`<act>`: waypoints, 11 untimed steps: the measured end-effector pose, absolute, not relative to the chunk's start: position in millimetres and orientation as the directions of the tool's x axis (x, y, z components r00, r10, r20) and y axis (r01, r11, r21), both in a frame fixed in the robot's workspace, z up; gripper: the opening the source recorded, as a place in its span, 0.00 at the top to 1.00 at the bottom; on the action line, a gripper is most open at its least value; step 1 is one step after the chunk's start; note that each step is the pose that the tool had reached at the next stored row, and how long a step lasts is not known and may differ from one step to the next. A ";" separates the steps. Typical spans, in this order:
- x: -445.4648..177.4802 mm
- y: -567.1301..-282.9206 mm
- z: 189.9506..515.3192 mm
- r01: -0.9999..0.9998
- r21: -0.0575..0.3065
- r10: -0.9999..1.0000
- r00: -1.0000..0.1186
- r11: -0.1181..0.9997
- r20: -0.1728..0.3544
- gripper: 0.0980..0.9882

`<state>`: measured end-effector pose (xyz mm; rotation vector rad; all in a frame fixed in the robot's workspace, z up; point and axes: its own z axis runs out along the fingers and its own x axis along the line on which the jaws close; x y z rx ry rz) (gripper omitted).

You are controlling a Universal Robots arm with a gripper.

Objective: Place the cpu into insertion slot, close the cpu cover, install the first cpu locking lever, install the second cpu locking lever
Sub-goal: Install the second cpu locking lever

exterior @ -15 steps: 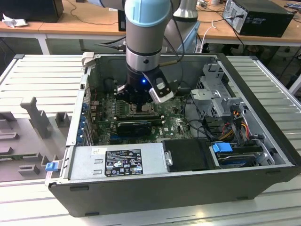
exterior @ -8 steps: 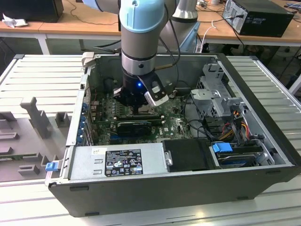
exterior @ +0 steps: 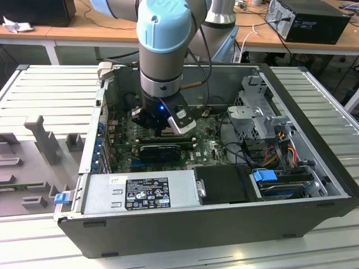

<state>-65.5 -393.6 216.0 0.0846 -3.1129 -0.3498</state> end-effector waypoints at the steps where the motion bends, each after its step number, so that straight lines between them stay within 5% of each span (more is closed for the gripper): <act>1: -66.4 -395.4 215.7 -0.053 0.230 -0.055 -0.999 0.972 0.002 0.99; 11: -74.5 -404.1 207.7 -0.053 0.288 -0.055 -0.999 0.956 -0.002 0.99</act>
